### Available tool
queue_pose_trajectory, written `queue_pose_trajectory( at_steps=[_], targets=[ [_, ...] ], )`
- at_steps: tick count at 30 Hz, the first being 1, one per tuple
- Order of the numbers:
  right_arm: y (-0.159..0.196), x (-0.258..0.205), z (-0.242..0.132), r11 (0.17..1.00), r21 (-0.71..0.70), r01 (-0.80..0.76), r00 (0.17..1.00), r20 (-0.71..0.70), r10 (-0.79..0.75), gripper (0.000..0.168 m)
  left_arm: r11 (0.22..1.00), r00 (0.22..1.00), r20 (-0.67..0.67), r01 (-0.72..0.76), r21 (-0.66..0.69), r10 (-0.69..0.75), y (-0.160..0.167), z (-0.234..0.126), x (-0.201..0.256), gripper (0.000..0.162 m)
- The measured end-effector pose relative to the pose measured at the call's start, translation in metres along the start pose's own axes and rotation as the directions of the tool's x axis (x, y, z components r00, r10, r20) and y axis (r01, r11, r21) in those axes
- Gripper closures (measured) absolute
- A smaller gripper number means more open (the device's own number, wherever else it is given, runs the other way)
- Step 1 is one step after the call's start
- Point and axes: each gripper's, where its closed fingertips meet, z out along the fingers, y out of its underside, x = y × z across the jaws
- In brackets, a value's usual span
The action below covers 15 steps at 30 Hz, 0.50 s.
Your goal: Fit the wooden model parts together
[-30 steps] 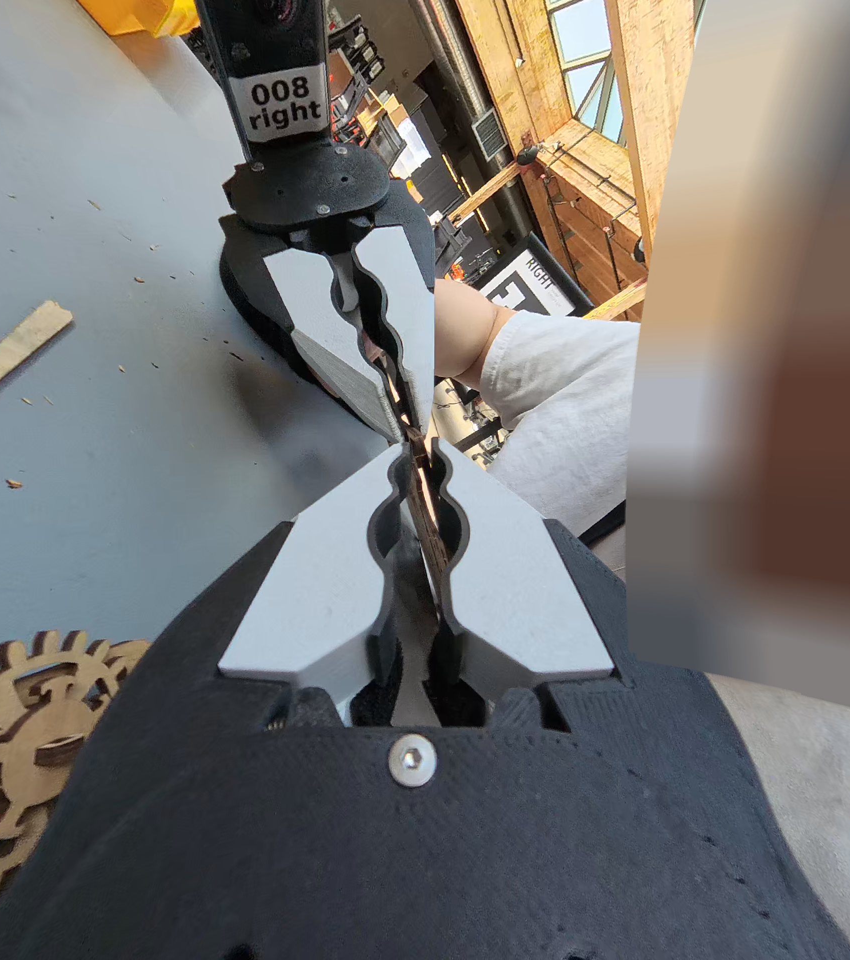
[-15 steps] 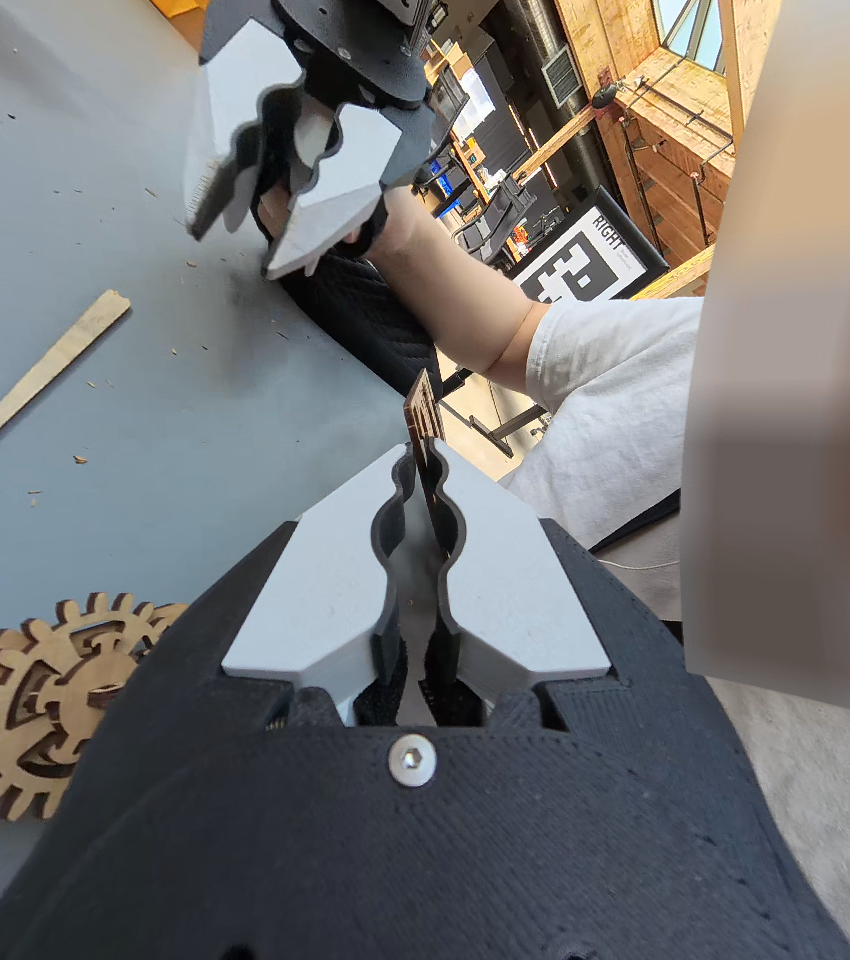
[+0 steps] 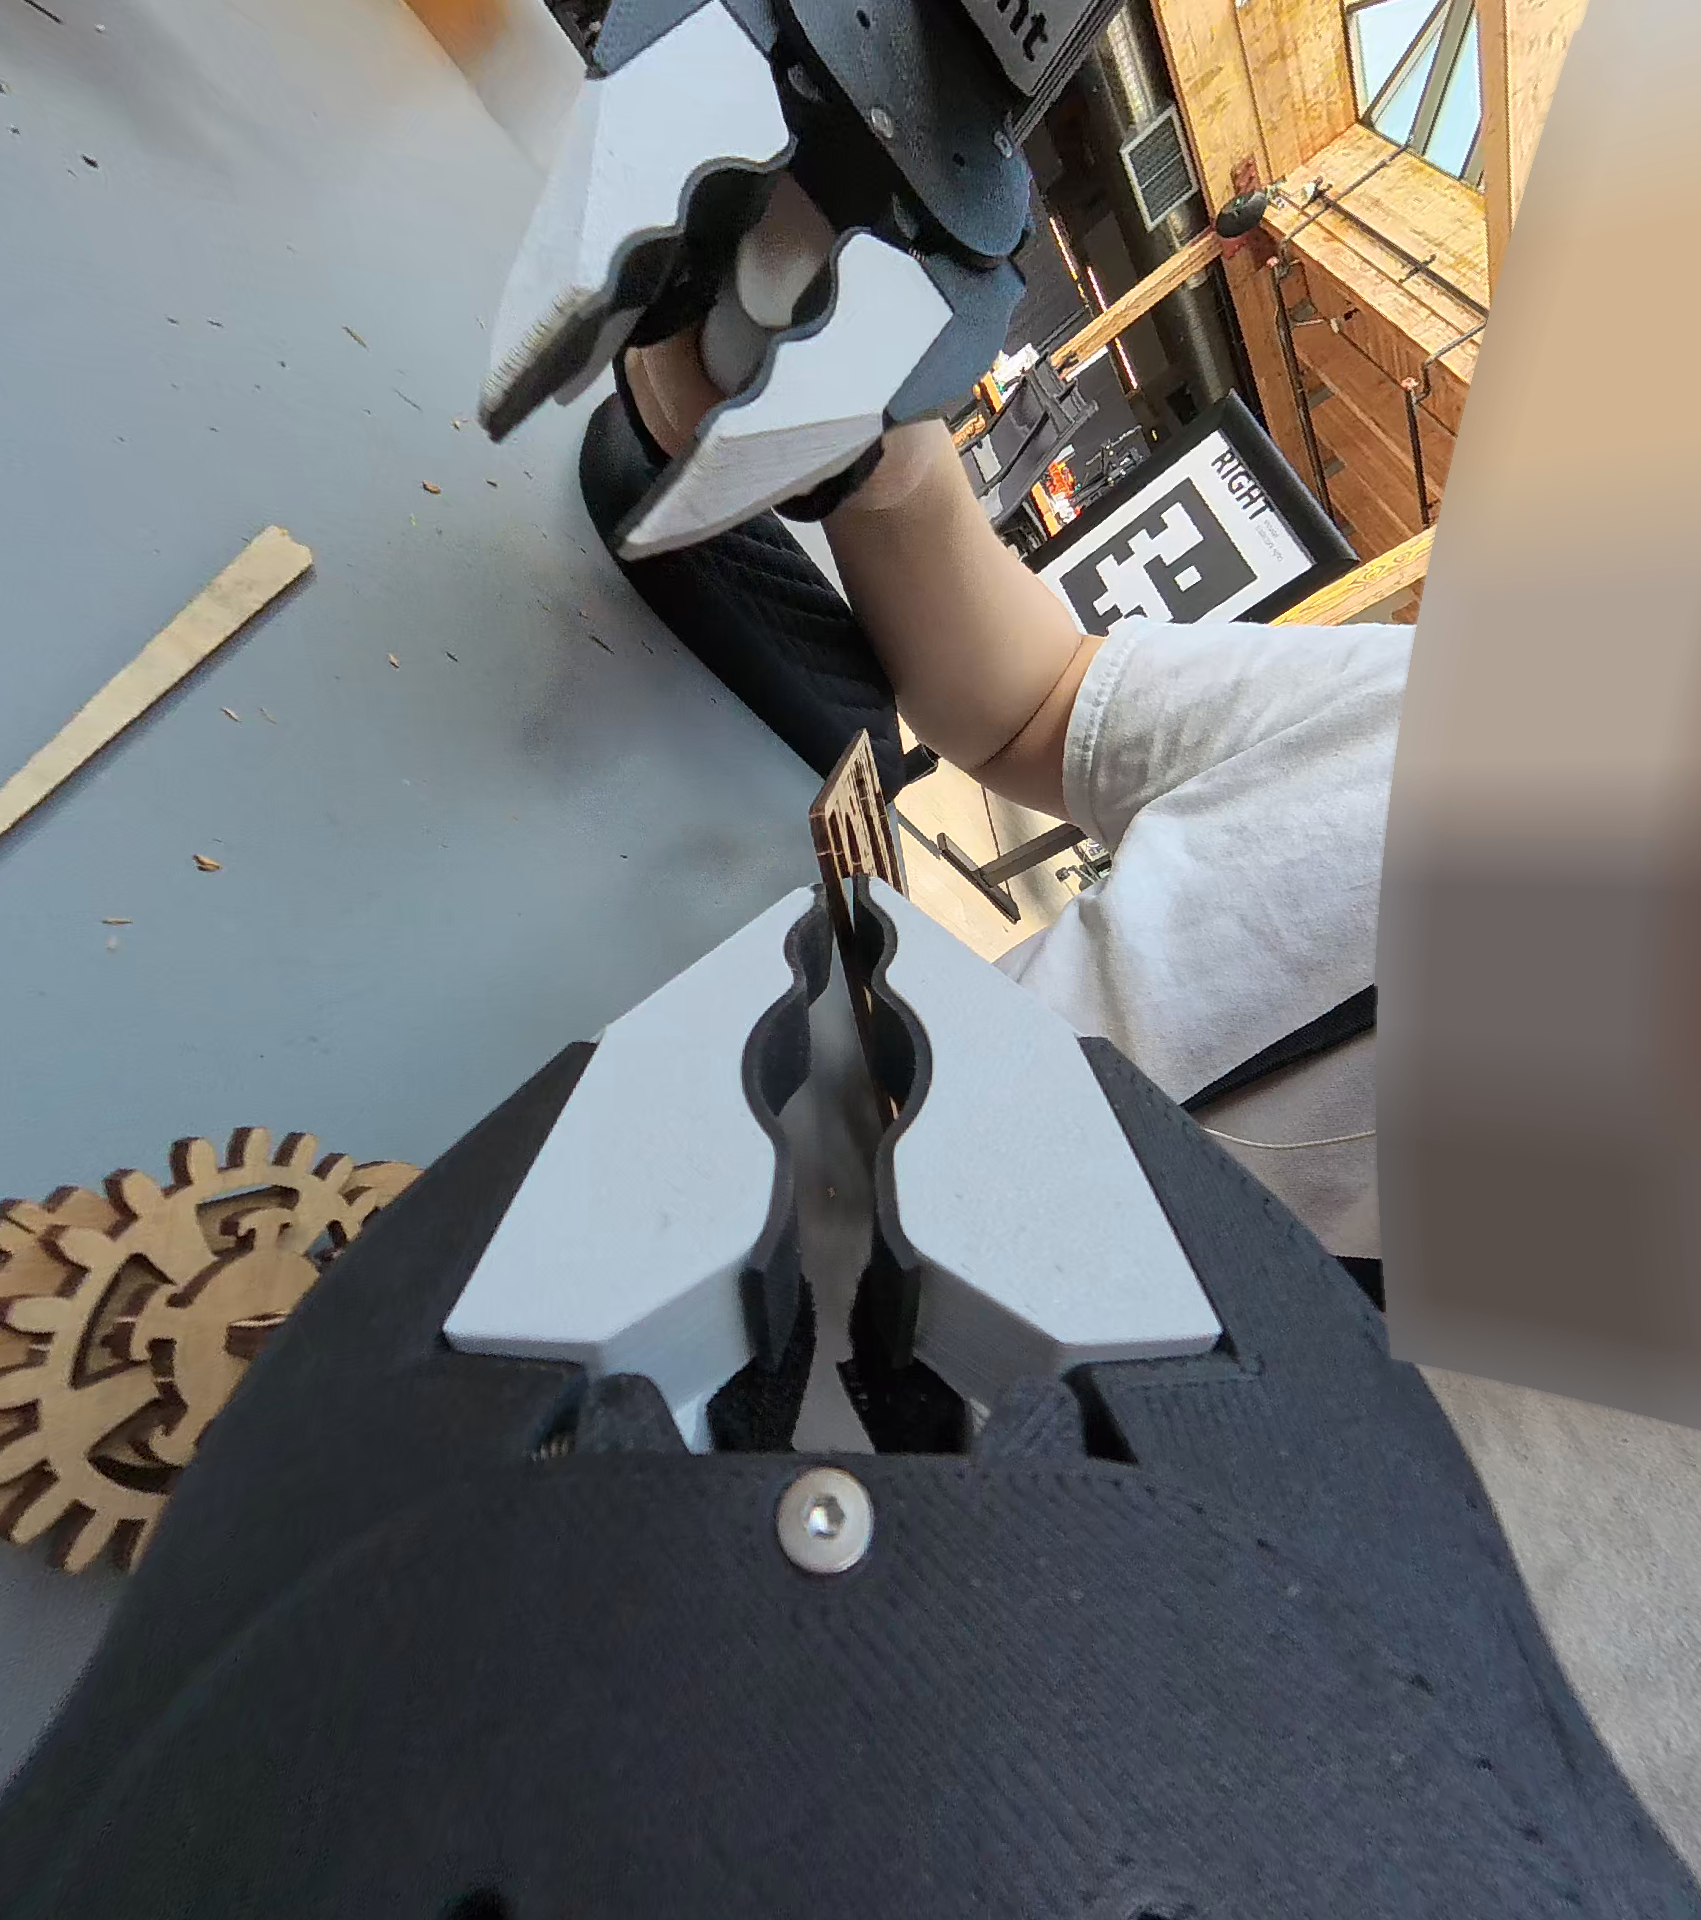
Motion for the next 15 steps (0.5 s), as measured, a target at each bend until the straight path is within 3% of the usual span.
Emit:
queue_pose_trajectory(
  at_steps=[4, 6, 10, 11, 12, 15],
  targets=[
    [0.036, 0.034, 0.008, 0.986, -0.162, 0.046, 0.996, -0.070, -0.058, 0.140, 1.000, 1.000, 0.018, 0.008, -0.008, -0.008, 0.001, -0.001, -0.002, 0.161],
    [0.042, 0.032, 0.015, 0.986, -0.168, 0.015, 0.999, -0.032, -0.020, 0.140, 1.000, 1.000, 0.026, 0.005, -0.012, -0.005, 0.001, -0.002, -0.003, 0.162],
    [0.052, 0.037, 0.019, 0.973, -0.219, 0.074, 0.995, -0.053, -0.088, 0.139, 1.000, 1.000, 0.030, 0.007, -0.016, -0.006, 0.002, -0.003, -0.004, 0.162],
    [0.053, 0.039, 0.018, 0.973, -0.216, 0.078, 0.994, -0.061, -0.094, 0.143, 1.000, 0.999, 0.031, 0.009, -0.016, -0.009, 0.002, -0.003, -0.004, 0.162],
    [0.053, 0.039, 0.017, 0.975, -0.212, 0.070, 0.995, -0.053, -0.083, 0.160, 1.000, 0.999, 0.032, 0.012, -0.016, -0.011, 0.002, -0.004, -0.005, 0.162],
    [0.053, 0.035, 0.011, 0.973, -0.220, 0.064, 0.997, -0.024, -0.071, 0.160, 1.000, 0.999, 0.042, 0.025, -0.006, -0.025, 0.001, -0.005, -0.007, 0.162]
  ],
)
